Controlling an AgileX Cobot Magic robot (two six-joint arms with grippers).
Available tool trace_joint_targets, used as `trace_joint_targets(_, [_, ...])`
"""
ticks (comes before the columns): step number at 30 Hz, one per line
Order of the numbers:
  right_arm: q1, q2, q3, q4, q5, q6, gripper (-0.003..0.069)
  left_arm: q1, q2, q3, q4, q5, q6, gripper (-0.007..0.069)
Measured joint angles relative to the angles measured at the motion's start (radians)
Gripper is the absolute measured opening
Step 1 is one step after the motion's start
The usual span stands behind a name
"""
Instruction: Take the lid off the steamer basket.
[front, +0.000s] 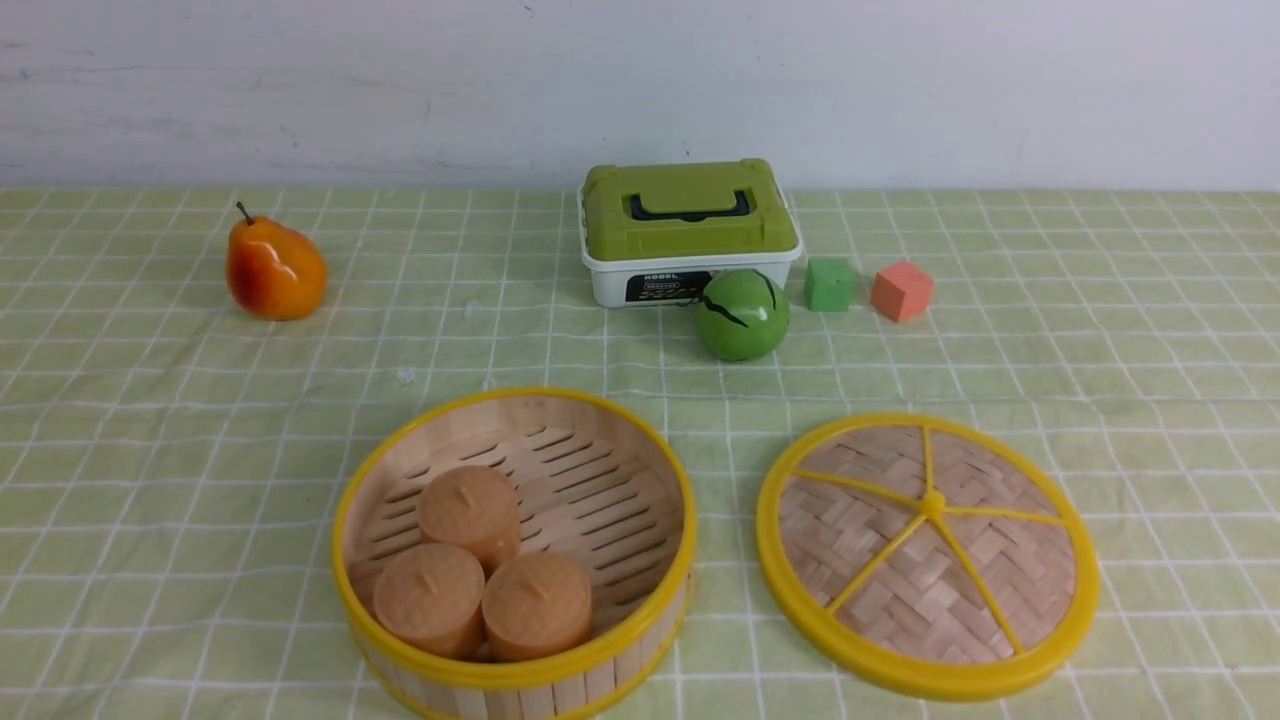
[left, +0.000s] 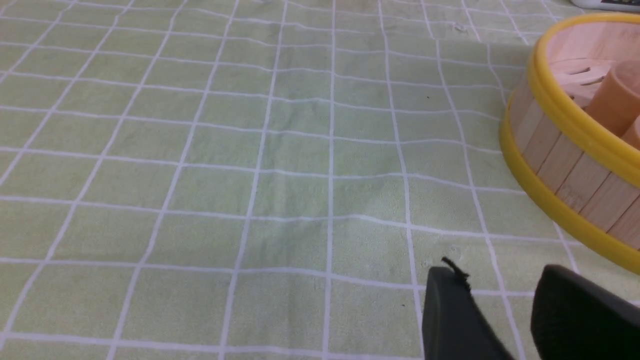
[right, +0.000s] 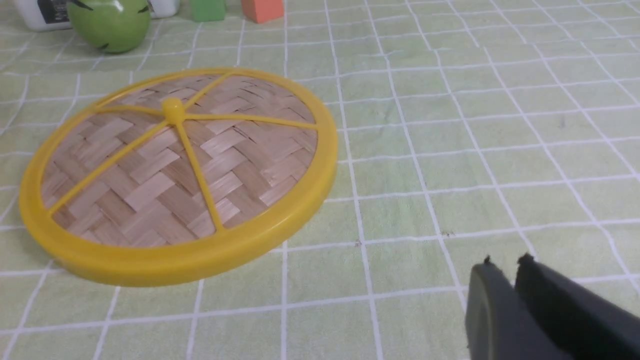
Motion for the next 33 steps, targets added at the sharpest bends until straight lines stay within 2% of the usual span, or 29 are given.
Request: trace_joint_targets(33, [0.000, 0.000, 0.000, 0.000, 0.000, 0.000, 0.0084, 0.000, 0.000, 0.000, 0.000, 0.000, 0.000, 0.0239])
